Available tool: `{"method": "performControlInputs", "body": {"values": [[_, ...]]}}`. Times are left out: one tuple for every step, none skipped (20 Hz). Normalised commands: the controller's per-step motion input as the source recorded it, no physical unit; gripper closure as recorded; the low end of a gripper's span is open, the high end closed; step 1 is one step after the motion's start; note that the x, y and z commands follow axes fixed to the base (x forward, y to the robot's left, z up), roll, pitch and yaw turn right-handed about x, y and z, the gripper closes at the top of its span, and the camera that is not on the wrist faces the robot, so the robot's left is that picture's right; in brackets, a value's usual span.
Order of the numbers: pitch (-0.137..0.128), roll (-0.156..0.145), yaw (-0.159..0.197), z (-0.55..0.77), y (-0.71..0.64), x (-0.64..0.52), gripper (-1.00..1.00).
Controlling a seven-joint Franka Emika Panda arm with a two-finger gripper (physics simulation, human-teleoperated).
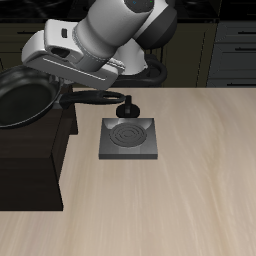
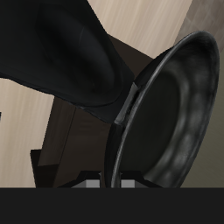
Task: Place the frypan on top of the shelf
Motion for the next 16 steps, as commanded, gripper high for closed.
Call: {"method": "performControlInputs", "body": {"values": [[0.048, -0.016, 0.051, -0.26, -0.01, 0.09, 1.0], [0.036, -0.103, 0.114, -0.3, -0.16, 0.23, 1.0], [0.132, -0.055, -0.022, -0.65, -0.22, 0.3, 1.0], [0.083, -0.029, 0.01, -0.25, -0.12, 0.2, 1.0], [0.065, -0.016, 0.011, -0.35, -0.05, 0.09, 1.0], [0.044, -0.009, -0.005, -0.33, -0.07, 0.1, 1.0], [0.051, -0.041, -0.012, -0.23, -0.13, 0.18, 1.0], [0.0, 0.0, 0.0, 0.05, -0.04, 0.0, 1.0], [0.078, -0.005, 0.019, -0.35, 0.01, 0.06, 1.0], [0.037, -0.001, 0.071, -0.42, 0.04, 0.04, 1.0], [0.084, -0.035, 0.076, -0.47, -0.02, 0.09, 1.0], [0.102, -0.019, -0.022, -0.29, -0.02, 0.15, 1.0], [0.04, 0.059, -0.001, -0.37, 0.11, 0.05, 1.0], [0.096, -0.027, -0.009, -0.29, 0.03, -0.02, 1.0], [0.103, 0.047, -0.051, -0.29, 0.11, 0.03, 1.0], [-0.006, -0.038, 0.052, -0.2, 0.13, -0.04, -1.0]]}}
